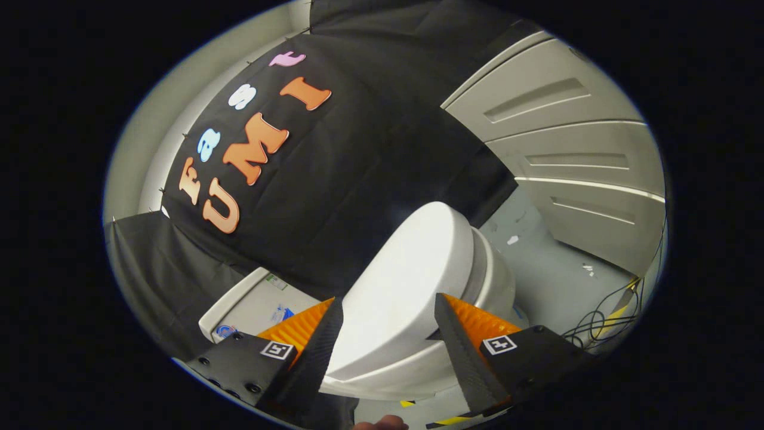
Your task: Open the toilet lid.
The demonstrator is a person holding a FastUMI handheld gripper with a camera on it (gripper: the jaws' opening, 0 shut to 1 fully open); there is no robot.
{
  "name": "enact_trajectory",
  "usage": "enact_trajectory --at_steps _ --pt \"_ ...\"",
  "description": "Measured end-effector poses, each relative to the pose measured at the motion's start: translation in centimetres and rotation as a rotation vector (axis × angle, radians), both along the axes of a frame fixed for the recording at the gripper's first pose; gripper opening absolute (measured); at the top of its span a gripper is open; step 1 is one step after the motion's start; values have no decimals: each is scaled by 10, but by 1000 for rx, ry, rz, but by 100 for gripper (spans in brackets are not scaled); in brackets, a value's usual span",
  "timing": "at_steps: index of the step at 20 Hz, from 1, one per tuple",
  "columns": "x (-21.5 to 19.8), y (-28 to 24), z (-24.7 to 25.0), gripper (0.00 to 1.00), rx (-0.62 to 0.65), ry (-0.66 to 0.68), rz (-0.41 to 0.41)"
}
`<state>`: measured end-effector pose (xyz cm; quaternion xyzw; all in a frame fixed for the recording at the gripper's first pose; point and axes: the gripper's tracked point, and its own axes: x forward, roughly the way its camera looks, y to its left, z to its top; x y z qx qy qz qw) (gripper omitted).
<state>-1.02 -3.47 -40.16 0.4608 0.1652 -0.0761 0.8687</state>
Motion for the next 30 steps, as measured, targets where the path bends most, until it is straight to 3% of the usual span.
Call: enact_trajectory --at_steps 5,10,23,26,30 --pt "-10 -7 -38 99 50 94 -1" --pt "-18 -14 -35 99 127 57 -2" --pt "-22 -25 -72 97 121 202 -5" --pt "-23 -23 -71 92 139 198 8" --pt "-20 -23 -72 69 148 182 13"
